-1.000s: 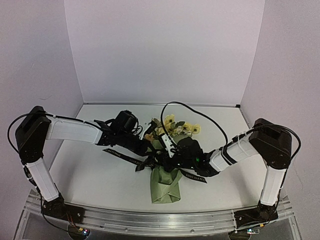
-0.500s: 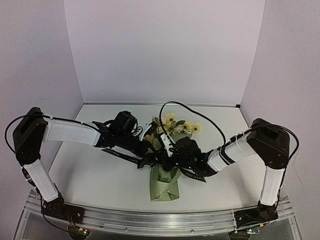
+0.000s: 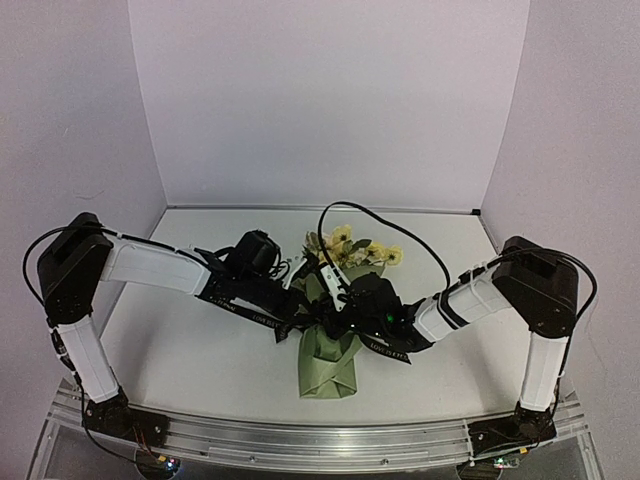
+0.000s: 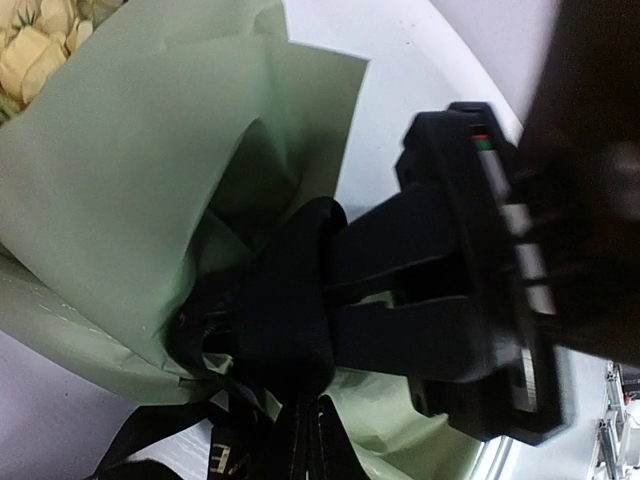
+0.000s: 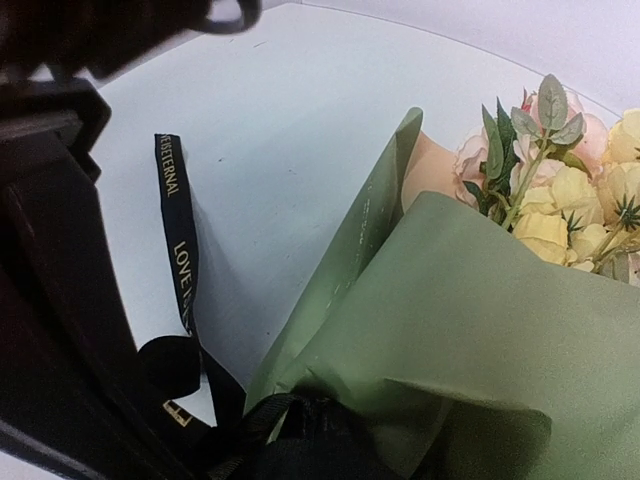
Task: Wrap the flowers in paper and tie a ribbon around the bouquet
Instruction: Cross the half-tied ribbon over the folded bouquet.
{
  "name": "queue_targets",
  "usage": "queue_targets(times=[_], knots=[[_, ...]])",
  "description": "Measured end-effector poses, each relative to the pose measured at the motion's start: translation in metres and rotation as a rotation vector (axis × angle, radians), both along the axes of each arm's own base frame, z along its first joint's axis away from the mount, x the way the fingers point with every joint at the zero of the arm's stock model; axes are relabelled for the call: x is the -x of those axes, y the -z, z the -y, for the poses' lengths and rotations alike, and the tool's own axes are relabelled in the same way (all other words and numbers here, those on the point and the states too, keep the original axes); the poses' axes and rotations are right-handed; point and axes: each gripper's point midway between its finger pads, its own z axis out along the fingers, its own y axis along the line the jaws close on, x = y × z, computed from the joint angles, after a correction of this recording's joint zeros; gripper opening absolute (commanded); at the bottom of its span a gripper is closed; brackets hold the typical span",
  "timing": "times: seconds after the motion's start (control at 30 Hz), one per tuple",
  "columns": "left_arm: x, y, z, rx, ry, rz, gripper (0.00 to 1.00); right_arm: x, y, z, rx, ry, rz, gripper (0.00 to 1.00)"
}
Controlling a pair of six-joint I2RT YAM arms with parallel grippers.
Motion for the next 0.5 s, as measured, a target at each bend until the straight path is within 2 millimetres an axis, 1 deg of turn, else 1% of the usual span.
queue_targets(times=[0.2, 0.5], knots=[[0.000, 0.017, 0.000, -0.026, -0.010, -0.034, 0.03, 0.001, 0.000, 0.000, -0.001, -0.005, -0.002, 0.07], [-0.005, 0.026, 0.001, -0.047, -0.031, -0.046, 0.04, 0.009, 0.002, 0.002, 0.001, -0.035, -0.012, 0.19]])
